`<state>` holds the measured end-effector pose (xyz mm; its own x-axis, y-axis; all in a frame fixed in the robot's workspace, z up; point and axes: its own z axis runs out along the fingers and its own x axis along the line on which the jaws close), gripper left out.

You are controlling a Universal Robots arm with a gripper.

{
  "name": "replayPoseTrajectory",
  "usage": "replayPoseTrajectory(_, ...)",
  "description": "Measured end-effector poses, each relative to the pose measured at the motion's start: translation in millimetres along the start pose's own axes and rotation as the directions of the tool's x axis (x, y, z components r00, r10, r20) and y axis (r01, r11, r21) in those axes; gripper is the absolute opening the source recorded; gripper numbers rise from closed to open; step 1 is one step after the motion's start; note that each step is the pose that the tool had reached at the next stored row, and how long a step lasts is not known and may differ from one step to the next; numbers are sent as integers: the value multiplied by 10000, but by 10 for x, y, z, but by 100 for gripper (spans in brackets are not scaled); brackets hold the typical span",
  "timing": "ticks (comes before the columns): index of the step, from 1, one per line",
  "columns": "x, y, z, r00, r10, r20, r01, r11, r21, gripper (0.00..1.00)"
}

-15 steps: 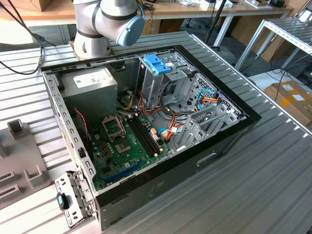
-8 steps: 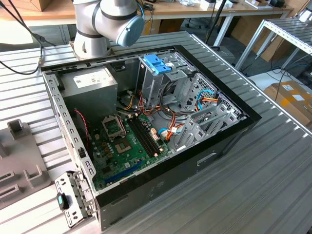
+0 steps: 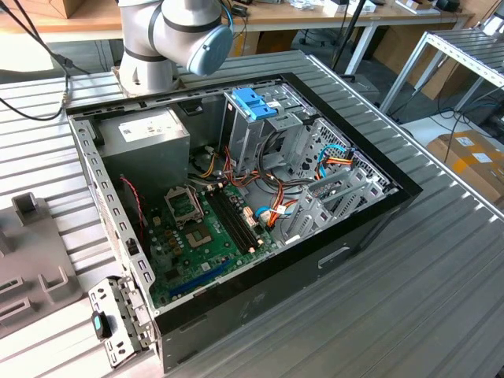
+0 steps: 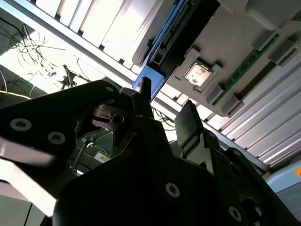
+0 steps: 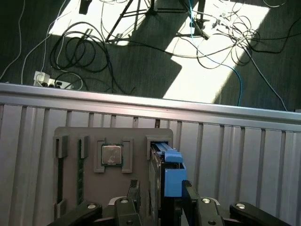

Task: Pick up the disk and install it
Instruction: 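Pick up the disk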

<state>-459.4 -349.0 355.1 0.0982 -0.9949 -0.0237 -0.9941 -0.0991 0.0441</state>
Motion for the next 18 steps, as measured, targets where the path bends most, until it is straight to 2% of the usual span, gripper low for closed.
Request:
replayPoseTrajectory(10,-44,-9,3,9992,-393,-17,393,9992,-9,48)
replayPoseTrajectory(18,-145,-20,8,9987,-513,-22,513,9987,-11,48)
